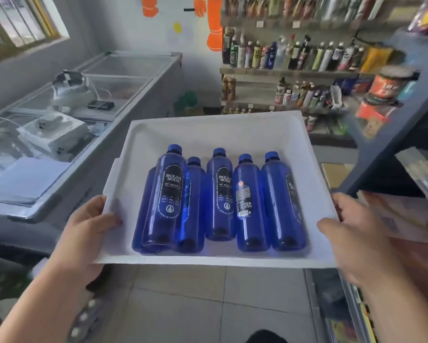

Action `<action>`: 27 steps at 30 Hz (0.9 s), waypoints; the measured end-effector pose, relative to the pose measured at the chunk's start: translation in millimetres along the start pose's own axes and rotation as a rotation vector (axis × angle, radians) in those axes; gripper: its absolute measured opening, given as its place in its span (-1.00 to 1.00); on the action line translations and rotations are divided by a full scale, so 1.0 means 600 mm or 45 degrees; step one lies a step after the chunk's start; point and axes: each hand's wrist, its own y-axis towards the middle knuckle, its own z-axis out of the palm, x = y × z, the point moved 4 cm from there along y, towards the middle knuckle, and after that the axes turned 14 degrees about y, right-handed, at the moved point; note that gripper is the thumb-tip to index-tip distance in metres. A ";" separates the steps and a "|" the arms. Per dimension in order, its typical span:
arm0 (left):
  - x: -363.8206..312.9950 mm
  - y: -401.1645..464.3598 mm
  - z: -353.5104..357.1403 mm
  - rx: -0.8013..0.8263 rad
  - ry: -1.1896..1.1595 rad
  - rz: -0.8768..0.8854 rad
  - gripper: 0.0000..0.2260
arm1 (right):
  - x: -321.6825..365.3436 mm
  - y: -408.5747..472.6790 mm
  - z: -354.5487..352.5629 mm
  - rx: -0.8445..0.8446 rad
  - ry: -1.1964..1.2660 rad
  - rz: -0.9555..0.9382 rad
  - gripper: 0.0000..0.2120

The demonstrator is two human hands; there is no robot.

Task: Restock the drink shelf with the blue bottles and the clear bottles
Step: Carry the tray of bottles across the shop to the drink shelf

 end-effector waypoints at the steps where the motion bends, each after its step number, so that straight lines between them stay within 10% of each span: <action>1: -0.007 0.053 0.007 0.001 0.009 -0.008 -0.72 | -0.004 0.050 0.012 -0.006 0.012 0.011 -0.80; 27: -0.200 1.111 0.147 -0.069 0.106 0.045 -0.80 | 0.003 1.076 0.336 0.024 0.139 0.105 -0.70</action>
